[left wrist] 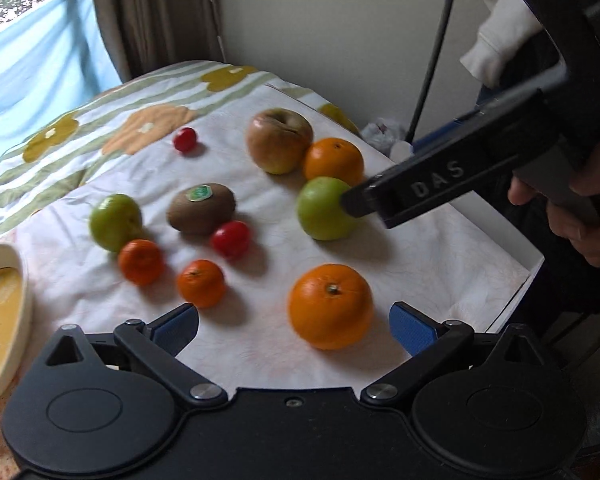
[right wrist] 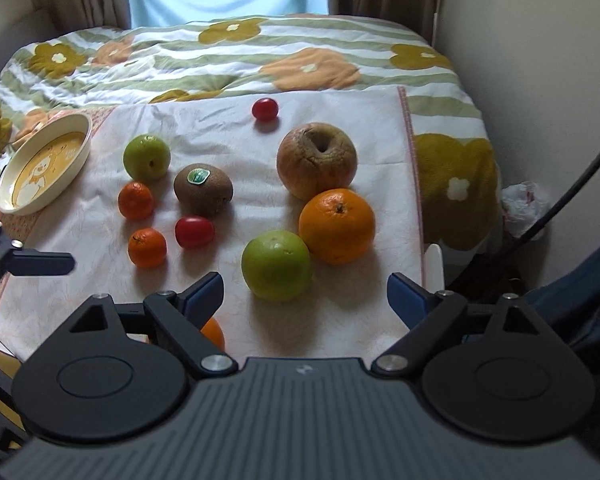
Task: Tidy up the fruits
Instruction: 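Grasp the large orange with the left gripper while the right gripper grasps the green apple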
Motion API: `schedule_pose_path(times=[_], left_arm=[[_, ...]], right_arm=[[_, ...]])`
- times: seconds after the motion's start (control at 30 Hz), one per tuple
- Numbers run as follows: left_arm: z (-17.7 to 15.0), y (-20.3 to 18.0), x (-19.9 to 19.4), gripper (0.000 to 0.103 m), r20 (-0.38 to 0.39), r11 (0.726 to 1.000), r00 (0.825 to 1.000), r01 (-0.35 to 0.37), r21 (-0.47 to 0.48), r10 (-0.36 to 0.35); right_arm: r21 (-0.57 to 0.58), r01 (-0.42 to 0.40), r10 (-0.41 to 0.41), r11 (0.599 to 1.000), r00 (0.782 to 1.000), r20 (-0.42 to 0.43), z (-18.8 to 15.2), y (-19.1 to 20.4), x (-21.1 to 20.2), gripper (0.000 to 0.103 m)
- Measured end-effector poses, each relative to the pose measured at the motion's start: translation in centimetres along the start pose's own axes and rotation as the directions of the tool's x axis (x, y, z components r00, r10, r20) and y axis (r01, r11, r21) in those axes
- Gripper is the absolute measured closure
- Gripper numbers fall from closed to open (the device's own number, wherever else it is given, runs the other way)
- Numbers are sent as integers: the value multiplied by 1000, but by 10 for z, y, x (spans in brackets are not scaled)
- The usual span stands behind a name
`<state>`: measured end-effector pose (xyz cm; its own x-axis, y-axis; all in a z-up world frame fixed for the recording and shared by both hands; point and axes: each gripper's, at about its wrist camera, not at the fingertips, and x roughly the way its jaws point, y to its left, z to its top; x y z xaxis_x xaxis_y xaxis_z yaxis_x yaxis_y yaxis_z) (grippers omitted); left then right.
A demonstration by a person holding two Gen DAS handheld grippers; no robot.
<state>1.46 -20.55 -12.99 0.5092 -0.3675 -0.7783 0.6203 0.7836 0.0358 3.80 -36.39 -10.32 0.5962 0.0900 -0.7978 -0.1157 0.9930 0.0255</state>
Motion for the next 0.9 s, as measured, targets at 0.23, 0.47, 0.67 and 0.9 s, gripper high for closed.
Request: schedule_pose_path(times=[0.23,0.47,0.67,0.9], left_arm=[[1,-14,28,15,-37,999,999,21,34,-20],[4,-20,47,35,-51,999,999,19,38,-17],[3,-18,52,39,-54,1000,998,8,25,-6],[2,-19,50,39,-56,1000,998,-9,22,10]], right_arm=[[-18,-61,60,998,998,-27,-3,-6,20,8],[-29,-105,104,994,993,-57,-3,-4,36,16],[-38,-128,126,991,990,-65,0,-2,45,20],[-33,-137,134,990,988,-75,4,0,56,28]])
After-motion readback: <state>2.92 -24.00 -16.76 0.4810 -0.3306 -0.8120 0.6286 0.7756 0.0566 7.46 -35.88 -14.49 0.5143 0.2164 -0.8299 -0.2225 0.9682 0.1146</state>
